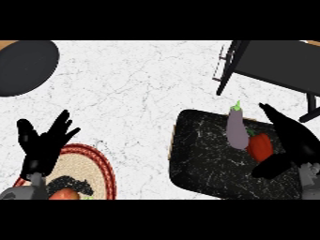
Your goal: Pick the bell pepper from the tray and place it in the tiered shelf
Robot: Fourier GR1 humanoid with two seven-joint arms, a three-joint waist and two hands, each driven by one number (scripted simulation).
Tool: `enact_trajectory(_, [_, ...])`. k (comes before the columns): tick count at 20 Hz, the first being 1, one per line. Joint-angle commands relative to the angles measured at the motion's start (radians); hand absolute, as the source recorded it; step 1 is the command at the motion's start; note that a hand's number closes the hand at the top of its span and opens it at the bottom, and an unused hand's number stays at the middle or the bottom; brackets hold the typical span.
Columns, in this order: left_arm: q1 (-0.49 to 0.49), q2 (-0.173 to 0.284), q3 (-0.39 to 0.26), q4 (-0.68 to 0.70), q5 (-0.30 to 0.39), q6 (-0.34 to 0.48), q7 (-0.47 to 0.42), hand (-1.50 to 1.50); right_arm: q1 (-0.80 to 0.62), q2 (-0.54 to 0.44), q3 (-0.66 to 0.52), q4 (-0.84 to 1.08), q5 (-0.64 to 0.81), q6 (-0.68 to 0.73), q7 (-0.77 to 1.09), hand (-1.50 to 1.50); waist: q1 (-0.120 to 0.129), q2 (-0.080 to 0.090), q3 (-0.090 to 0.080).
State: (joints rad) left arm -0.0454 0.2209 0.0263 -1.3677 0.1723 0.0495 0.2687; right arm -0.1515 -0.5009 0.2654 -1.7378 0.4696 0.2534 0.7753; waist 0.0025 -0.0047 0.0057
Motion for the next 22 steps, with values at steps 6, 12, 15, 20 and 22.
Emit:
enact_trajectory(6, [-0.047, -0.032, 0.015, 0.09, -0.038, -0.015, -0.013, 0.0, -0.008, 0.049, -0.063, 0.089, 0.141, 0.02, -0.083, -1.5, -0.004, 0.005, -0.006])
enact_trajectory(12, [0.009, -0.041, 0.012, -0.004, -0.045, -0.009, 0.034, 0.0, 0.02, 0.099, -0.105, 0.211, 0.178, -0.075, -0.259, -1.5, -0.002, 0.005, -0.005])
enact_trajectory(15, [-0.017, -0.017, 0.052, 0.032, -0.012, -0.065, 0.019, 0.0, -0.086, 0.106, -0.146, 0.316, 0.187, -0.036, -0.298, -1.5, 0.0, 0.005, -0.006])
enact_trajectory(20, [-0.014, -0.034, 0.05, -0.017, -0.027, -0.049, 0.071, 0.0, -0.063, 0.181, -0.123, 0.365, 0.253, -0.076, -0.349, -1.5, 0.0, 0.005, -0.006])
enact_trajectory(22, [-0.001, -0.055, 0.02, -0.01, -0.051, -0.028, 0.036, 0.0, -0.076, 0.128, -0.001, 0.372, 0.25, 0.09, -0.337, 1.5, 0.01, 0.007, -0.006])
